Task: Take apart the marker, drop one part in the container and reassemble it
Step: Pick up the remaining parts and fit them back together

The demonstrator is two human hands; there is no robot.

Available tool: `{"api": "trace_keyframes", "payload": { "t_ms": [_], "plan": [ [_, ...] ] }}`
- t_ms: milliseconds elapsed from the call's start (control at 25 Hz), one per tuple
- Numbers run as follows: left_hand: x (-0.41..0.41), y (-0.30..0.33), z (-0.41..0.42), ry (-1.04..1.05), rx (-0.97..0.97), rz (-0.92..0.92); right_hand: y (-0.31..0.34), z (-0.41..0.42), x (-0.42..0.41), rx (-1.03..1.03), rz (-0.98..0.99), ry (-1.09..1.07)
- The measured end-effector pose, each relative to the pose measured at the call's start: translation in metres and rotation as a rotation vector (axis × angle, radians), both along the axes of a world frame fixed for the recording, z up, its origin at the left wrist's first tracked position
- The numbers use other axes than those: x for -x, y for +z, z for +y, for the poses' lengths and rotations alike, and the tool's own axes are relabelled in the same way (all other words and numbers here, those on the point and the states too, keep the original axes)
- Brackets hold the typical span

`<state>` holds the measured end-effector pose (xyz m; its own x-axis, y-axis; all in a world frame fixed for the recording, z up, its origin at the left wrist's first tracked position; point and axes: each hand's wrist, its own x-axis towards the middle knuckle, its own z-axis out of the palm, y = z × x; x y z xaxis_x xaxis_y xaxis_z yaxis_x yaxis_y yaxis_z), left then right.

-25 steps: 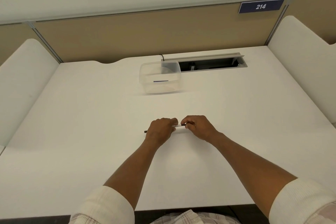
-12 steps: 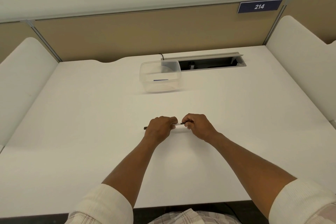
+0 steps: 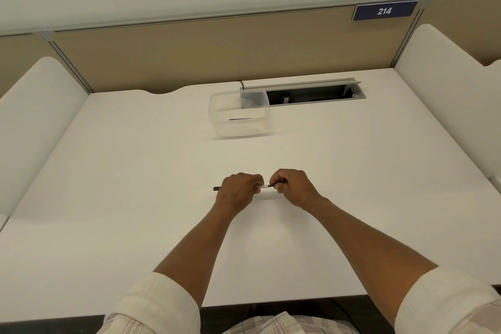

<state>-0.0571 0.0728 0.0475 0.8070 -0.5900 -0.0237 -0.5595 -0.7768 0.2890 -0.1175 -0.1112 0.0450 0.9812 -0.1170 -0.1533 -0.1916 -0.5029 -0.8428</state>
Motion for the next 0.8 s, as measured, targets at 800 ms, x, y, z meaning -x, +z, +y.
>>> {"api": "trace_keyframes", "payload": {
  "t_ms": [800],
  "plan": [
    [0.003, -0.007, -0.010, 0.022, -0.061, 0.063, -0.002, -0.011, 0.008, -0.022, 0.071, -0.058]
  ]
}}
